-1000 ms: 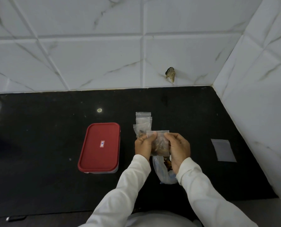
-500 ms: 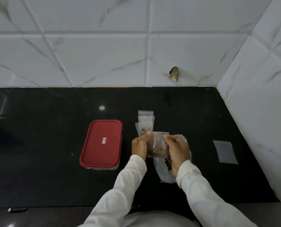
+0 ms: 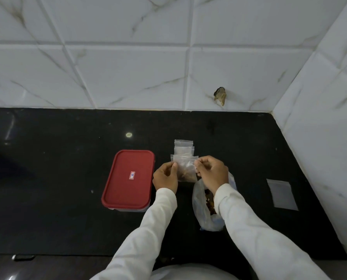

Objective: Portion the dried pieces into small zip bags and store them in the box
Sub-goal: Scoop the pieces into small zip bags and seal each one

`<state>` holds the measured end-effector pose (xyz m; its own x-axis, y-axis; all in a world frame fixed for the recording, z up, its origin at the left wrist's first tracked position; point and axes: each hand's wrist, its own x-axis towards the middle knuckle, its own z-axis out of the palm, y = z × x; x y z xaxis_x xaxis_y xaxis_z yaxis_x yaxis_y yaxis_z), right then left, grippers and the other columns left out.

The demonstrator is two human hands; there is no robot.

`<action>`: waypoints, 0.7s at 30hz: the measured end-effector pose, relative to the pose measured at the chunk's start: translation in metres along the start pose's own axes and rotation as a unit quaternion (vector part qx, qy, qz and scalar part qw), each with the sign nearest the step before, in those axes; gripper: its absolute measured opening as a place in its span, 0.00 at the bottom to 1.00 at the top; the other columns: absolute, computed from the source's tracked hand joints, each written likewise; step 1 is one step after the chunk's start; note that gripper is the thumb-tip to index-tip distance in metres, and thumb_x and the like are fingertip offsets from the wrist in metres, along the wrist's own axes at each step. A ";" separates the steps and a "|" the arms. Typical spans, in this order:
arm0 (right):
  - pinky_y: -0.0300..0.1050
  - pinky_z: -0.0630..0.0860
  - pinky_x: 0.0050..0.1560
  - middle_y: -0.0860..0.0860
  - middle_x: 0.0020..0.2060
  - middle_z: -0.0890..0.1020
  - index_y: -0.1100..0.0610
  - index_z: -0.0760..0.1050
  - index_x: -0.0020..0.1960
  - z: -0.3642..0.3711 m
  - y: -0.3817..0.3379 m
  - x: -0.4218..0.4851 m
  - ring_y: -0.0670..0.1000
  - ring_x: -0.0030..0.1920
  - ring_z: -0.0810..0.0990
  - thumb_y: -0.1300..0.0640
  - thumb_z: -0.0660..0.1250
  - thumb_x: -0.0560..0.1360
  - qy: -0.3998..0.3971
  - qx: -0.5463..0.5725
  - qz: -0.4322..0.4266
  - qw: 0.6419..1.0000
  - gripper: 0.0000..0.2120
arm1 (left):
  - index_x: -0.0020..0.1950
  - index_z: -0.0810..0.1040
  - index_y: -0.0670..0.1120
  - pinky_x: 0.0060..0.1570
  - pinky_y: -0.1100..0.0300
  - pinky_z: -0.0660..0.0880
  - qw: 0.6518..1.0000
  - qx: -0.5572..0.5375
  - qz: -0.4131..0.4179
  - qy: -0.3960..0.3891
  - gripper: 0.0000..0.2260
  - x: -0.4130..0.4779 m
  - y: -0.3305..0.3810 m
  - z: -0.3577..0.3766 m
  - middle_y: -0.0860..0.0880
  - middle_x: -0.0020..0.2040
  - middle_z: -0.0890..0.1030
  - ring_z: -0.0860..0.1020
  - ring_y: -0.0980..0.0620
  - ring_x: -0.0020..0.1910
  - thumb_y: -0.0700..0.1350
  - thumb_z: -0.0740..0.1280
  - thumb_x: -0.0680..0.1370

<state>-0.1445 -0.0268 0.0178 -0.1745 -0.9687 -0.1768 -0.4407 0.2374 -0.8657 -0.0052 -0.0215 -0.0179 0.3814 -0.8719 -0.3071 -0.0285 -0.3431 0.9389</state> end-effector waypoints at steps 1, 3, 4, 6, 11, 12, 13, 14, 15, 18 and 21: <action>0.37 0.80 0.45 0.45 0.39 0.84 0.50 0.79 0.49 0.001 0.001 0.006 0.42 0.40 0.83 0.55 0.68 0.77 0.002 -0.009 0.000 1.000 0.02 | 0.50 0.82 0.50 0.56 0.55 0.78 1.000 0.007 0.002 0.004 0.04 0.002 0.000 0.002 0.55 0.46 0.83 0.81 0.55 0.49 0.42 0.69 0.80; 0.34 0.79 0.43 0.46 0.38 0.84 0.51 0.79 0.47 0.002 0.001 0.016 0.42 0.39 0.83 0.57 0.68 0.77 0.003 -0.036 -0.007 0.999 0.02 | 0.51 0.82 0.49 0.54 0.58 0.77 1.000 0.018 0.005 0.012 0.04 0.006 0.002 0.006 0.54 0.46 0.82 0.81 0.55 0.49 0.42 0.68 0.80; 0.34 0.78 0.43 0.46 0.37 0.83 0.50 0.78 0.46 0.003 0.001 0.021 0.42 0.38 0.83 0.58 0.68 0.77 0.003 -0.054 -0.012 0.998 0.04 | 0.52 0.82 0.49 0.52 0.60 0.77 0.999 0.027 0.004 0.016 0.04 0.009 0.003 0.008 0.53 0.46 0.82 0.80 0.55 0.48 0.42 0.68 0.80; 0.37 0.79 0.46 0.45 0.36 0.83 0.49 0.77 0.43 0.006 0.000 0.030 0.42 0.38 0.82 0.59 0.68 0.77 0.006 -0.090 -0.020 0.996 0.06 | 0.53 0.82 0.48 0.49 0.62 0.75 0.999 0.042 -0.004 0.024 0.04 0.013 0.006 0.011 0.53 0.47 0.82 0.80 0.54 0.48 0.42 0.68 0.80; 0.44 0.81 0.50 0.46 0.36 0.82 0.51 0.78 0.45 0.015 0.006 0.046 0.42 0.38 0.82 0.57 0.69 0.76 -0.011 -0.133 -0.018 0.991 0.02 | 0.54 0.82 0.45 0.50 0.60 0.74 0.997 0.062 -0.031 0.031 0.05 0.022 0.001 0.014 0.52 0.47 0.81 0.79 0.53 0.48 0.41 0.67 0.80; 0.45 0.81 0.50 0.46 0.36 0.82 0.51 0.78 0.45 0.017 0.008 0.048 0.43 0.38 0.82 0.57 0.69 0.76 -0.014 -0.137 -0.015 0.990 0.03 | 0.53 0.82 0.46 0.49 0.60 0.74 0.997 0.067 -0.038 0.033 0.05 0.023 -0.001 0.015 0.52 0.46 0.80 0.79 0.53 0.48 0.41 0.67 0.80; 0.45 0.82 0.49 0.47 0.36 0.83 0.51 0.78 0.45 0.018 0.011 0.049 0.43 0.38 0.83 0.58 0.70 0.76 -0.017 -0.141 -0.013 0.990 0.02 | 0.52 0.81 0.46 0.49 0.60 0.73 0.996 0.069 -0.045 0.034 0.04 0.024 -0.003 0.015 0.52 0.45 0.80 0.79 0.53 0.47 0.40 0.67 0.80; 0.45 0.82 0.49 0.47 0.36 0.83 0.52 0.78 0.45 0.020 0.013 0.050 0.44 0.39 0.83 0.58 0.70 0.76 -0.020 -0.144 -0.010 0.989 0.02 | 0.51 0.81 0.47 0.49 0.60 0.73 0.995 0.071 -0.052 0.035 0.04 0.025 -0.005 0.015 0.52 0.45 0.80 0.79 0.52 0.47 0.40 0.67 0.80; 0.46 0.82 0.49 0.48 0.37 0.83 0.52 0.79 0.45 0.021 0.015 0.050 0.44 0.39 0.83 0.58 0.70 0.76 -0.024 -0.147 -0.008 0.989 0.02 | 0.50 0.80 0.47 0.49 0.59 0.73 0.995 0.072 -0.059 0.035 0.04 0.025 -0.006 0.015 0.52 0.45 0.80 0.79 0.53 0.47 0.40 0.67 0.80; 0.45 0.82 0.50 0.48 0.40 0.83 0.53 0.79 0.47 0.023 0.018 0.053 0.45 0.40 0.83 0.59 0.69 0.76 -0.031 -0.153 -0.004 0.988 0.02 | 0.52 0.81 0.46 0.49 0.60 0.72 0.994 0.079 -0.072 0.029 0.04 0.026 -0.009 0.016 0.53 0.45 0.79 0.77 0.54 0.46 0.40 0.67 0.80; 0.45 0.82 0.50 0.49 0.40 0.83 0.53 0.79 0.48 0.024 0.020 0.053 0.45 0.41 0.83 0.59 0.70 0.76 -0.033 -0.159 -0.004 0.987 0.02 | 0.53 0.81 0.45 0.48 0.60 0.71 0.994 0.082 -0.066 0.032 0.05 0.025 -0.011 0.015 0.53 0.45 0.79 0.77 0.54 0.46 0.39 0.67 0.80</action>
<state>-0.1418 -0.0754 -0.0201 -0.1174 -0.9705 -0.2104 -0.6969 0.2315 -0.6787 -0.0096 -0.0450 -0.0383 0.4505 -0.7926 -0.4110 -0.1227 -0.5109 0.8508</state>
